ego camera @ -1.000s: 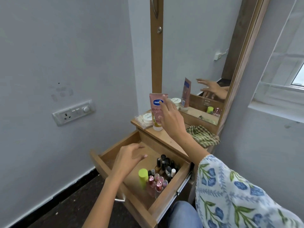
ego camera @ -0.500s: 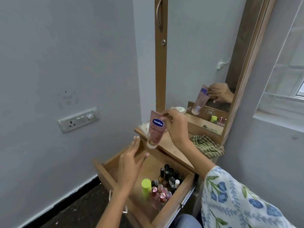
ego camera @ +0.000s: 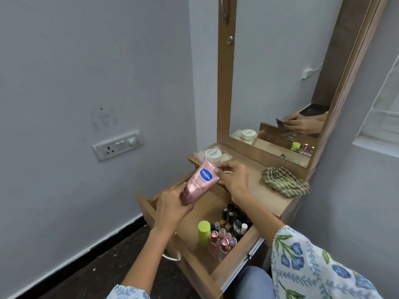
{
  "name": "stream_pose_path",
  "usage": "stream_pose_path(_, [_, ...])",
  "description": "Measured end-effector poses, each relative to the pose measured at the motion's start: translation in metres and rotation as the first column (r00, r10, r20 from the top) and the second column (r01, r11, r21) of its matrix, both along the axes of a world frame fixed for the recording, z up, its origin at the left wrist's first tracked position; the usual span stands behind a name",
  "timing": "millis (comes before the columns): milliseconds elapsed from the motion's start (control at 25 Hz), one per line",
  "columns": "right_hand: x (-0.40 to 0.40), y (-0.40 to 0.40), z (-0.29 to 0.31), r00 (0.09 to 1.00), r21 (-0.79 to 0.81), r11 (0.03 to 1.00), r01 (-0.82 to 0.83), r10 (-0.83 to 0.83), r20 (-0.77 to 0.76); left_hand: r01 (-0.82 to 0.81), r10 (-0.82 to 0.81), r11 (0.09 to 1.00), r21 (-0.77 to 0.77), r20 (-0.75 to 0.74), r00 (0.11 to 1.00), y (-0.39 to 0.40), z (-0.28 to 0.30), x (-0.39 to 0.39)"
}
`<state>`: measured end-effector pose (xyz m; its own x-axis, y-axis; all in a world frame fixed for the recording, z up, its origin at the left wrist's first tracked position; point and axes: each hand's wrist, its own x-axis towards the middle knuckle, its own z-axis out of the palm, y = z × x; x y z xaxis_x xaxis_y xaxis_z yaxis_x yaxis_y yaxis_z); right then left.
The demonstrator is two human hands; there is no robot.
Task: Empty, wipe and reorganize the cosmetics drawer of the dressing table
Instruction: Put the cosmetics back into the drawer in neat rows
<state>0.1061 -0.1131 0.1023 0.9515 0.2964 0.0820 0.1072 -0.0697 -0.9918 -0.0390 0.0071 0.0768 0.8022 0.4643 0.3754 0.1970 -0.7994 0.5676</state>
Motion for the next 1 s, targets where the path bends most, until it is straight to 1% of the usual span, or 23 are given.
stream_pose_path(120, [0.002, 0.000, -0.009, 0.988, -0.190, 0.969, -0.156, 0.156, -0.012, -0.038, 0.025, 0.995, -0.087, -0.154, 0.988, 0.011, -0.009, 0.005])
stream_pose_path(160, [0.002, -0.002, -0.011, 0.984, -0.253, 0.952, -0.174, 0.178, -0.007, -0.064, 0.041, 0.993, -0.101, -0.218, 0.975, 0.013, -0.013, 0.009])
stream_pose_path(240, [0.001, -0.008, -0.017, 0.983, -0.341, 0.927, -0.157, 0.179, 0.033, -0.109, 0.069, 0.988, -0.107, -0.323, 0.944, 0.016, -0.021, 0.018])
stream_pose_path(320, [-0.001, -0.016, -0.024, 0.978, -0.376, 0.913, -0.159, 0.198, 0.066, -0.130, 0.078, 0.986, -0.106, -0.393, 0.916, 0.017, -0.025, 0.026])
stream_pose_path(480, [-0.003, -0.030, -0.034, 0.969, -0.396, 0.900, -0.181, 0.233, 0.085, -0.099, 0.047, 0.992, -0.078, -0.501, 0.864, 0.009, -0.038, 0.040])
stream_pose_path(560, [-0.004, -0.034, -0.036, 0.966, -0.403, 0.897, -0.180, 0.238, 0.098, -0.076, 0.022, 0.994, -0.082, -0.530, 0.848, 0.006, -0.045, 0.044])
stream_pose_path(800, [-0.004, -0.043, -0.041, 0.958, -0.381, 0.905, -0.189, 0.255, 0.131, -0.030, -0.041, 0.993, -0.117, -0.557, 0.830, 0.011, -0.055, 0.050])
stream_pose_path(1000, [-0.006, -0.041, -0.046, 0.953, -0.415, 0.892, -0.179, 0.263, 0.152, -0.021, -0.058, 0.990, -0.138, -0.540, 0.840, 0.011, -0.061, 0.050])
